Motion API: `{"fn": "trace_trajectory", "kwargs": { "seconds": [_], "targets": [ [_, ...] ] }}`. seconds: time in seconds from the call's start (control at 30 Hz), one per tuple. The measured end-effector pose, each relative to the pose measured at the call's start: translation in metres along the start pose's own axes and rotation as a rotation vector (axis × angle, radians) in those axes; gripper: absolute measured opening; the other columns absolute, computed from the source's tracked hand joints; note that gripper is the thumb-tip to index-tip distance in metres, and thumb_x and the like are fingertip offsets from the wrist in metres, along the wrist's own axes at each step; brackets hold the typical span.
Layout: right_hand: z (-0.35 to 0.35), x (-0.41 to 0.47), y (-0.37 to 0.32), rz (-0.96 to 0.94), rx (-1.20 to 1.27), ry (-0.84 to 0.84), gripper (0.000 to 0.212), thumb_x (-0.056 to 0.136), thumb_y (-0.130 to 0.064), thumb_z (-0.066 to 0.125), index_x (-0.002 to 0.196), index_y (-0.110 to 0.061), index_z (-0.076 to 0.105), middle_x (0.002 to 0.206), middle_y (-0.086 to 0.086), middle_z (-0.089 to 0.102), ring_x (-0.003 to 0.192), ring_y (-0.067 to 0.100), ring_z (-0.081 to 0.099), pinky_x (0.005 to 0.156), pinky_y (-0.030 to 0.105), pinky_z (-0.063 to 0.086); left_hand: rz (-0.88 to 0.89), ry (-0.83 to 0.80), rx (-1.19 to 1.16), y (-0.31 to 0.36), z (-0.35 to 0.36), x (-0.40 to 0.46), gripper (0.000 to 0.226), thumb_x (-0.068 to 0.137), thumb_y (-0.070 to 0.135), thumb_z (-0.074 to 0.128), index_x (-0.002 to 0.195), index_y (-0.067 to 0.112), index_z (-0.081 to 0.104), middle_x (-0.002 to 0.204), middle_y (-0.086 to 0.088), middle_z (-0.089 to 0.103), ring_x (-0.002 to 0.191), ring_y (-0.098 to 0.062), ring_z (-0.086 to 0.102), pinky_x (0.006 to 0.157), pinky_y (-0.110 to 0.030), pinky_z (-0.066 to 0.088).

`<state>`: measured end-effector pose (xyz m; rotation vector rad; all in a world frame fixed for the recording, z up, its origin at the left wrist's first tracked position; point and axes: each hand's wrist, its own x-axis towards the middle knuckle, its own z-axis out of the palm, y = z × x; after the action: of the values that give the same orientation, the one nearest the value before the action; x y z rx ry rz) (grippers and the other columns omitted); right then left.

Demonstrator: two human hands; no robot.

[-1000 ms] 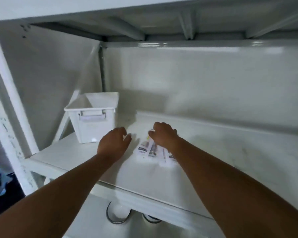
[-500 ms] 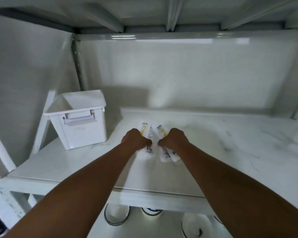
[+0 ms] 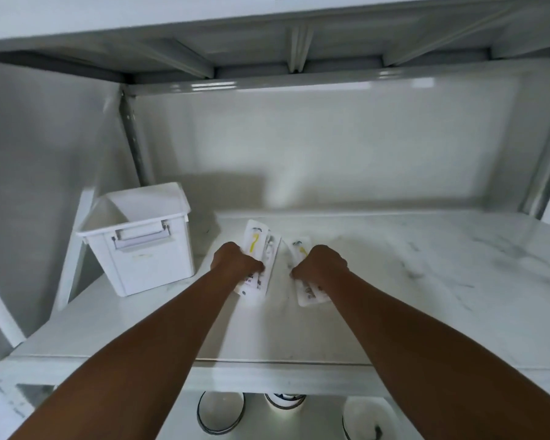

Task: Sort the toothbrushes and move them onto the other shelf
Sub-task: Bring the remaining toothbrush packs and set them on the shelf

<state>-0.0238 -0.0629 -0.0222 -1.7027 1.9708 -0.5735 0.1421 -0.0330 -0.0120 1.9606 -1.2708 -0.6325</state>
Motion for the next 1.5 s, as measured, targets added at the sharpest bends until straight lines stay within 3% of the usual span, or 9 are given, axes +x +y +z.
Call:
{"fn": "trace_trajectory", "kwargs": {
  "seconds": [0.07,0.23,0.4,0.73,0.9,1.03,1.2,1.37,1.5],
  "targets": [
    [-0.002,0.002,-0.001,-0.034,0.003,-0.006,0.027,0.061,-0.032,0.071,0.078,-0.015,0.059,0.083,0.002,0.067,0.089,0.026,0.069,0.072,0.027,0.048,0.008,0.006,-0.01,0.002,-0.001,-0.001,0.045,0.041,0.028,0.079,0.073,0.01,0.054,0.073,-0.009,0.061,0.07,-0.03,0.066,0.061,-0.041,0.06],
    [-0.004,0.005,0.001,-0.138,-0.086,0.042,0.029,0.07,-0.031,0.074,0.083,-0.014,0.053,0.073,-0.002,0.053,0.078,0.023,0.059,0.069,0.026,0.045,0.017,-0.017,-0.15,-0.004,0.002,0.004,0.057,0.041,0.028,0.074,0.092,0.009,0.057,0.087,-0.008,0.061,0.078,-0.028,0.062,0.076,-0.041,0.056],
    [-0.008,0.009,0.006,-0.152,-0.066,0.019,0.028,0.072,-0.027,0.07,0.067,-0.015,0.045,0.076,0.002,0.058,0.075,0.024,0.059,0.067,0.025,0.044,-0.005,-0.124,-0.35,-0.005,0.004,0.011,0.026,0.058,0.006,0.081,0.07,0.008,0.058,0.074,-0.015,0.063,0.066,-0.03,0.063,0.066,-0.038,0.055],
    [-0.028,0.018,0.012,0.038,0.459,-0.098,0.025,0.065,-0.012,0.061,0.086,0.001,0.066,0.074,0.013,0.07,0.065,0.028,0.069,0.064,0.029,0.055,-0.027,-0.438,-0.721,-0.011,0.011,0.006,0.015,0.083,-0.006,0.057,0.094,0.003,0.06,0.091,-0.025,0.066,0.056,-0.025,0.07,0.05,-0.029,0.055],
    [-0.033,0.02,0.013,0.13,0.48,-0.226,0.012,0.074,-0.008,0.067,0.081,-0.001,0.06,0.052,0.007,0.064,0.031,0.015,0.053,0.045,0.017,0.037,0.045,-0.504,-0.81,-0.007,0.018,0.005,0.019,0.087,-0.007,0.054,0.102,0.005,0.058,0.085,-0.023,0.068,0.066,-0.029,0.073,0.056,-0.036,0.058],
    [-0.039,0.014,0.019,0.122,0.569,-0.29,0.037,0.072,-0.037,0.083,0.079,-0.009,0.061,0.06,0.003,0.063,0.051,0.014,0.055,0.052,0.023,0.038,0.083,-0.557,-0.896,-0.003,0.023,0.005,0.029,0.09,-0.005,0.054,0.115,0.008,0.054,0.09,-0.02,0.066,0.074,-0.031,0.074,0.061,-0.04,0.059],
    [-0.05,0.006,0.02,0.162,0.839,-0.359,0.053,0.087,-0.063,0.054,0.077,-0.012,0.056,0.056,0.003,0.049,0.049,0.016,0.046,0.048,0.025,0.038,0.108,-0.544,-0.915,0.004,0.03,0.005,0.032,0.09,0.002,0.06,0.12,0.006,0.053,0.09,-0.018,0.065,0.073,-0.028,0.075,0.059,-0.038,0.059],
    [-0.05,0.015,0.022,0.289,0.921,-0.278,0.038,0.097,-0.033,0.043,0.069,-0.007,0.05,0.06,0.008,0.046,0.048,0.02,0.043,0.046,0.026,0.036,0.127,-0.572,-0.907,0.012,0.04,0.005,0.017,0.09,0.004,0.06,0.106,0.007,0.059,0.084,-0.018,0.069,0.073,-0.028,0.074,0.059,-0.037,0.059],
    [-0.048,0.019,0.037,0.21,0.963,-0.346,0.017,0.095,-0.021,0.054,0.098,-0.005,0.058,0.078,0.011,0.062,0.061,0.023,0.061,0.052,0.029,0.049,0.15,-0.602,-0.895,0.02,0.048,0.003,0.017,0.09,0.004,0.059,0.107,0.007,0.06,0.086,-0.019,0.071,0.073,-0.027,0.074,0.058,-0.036,0.059]
  ]
}}
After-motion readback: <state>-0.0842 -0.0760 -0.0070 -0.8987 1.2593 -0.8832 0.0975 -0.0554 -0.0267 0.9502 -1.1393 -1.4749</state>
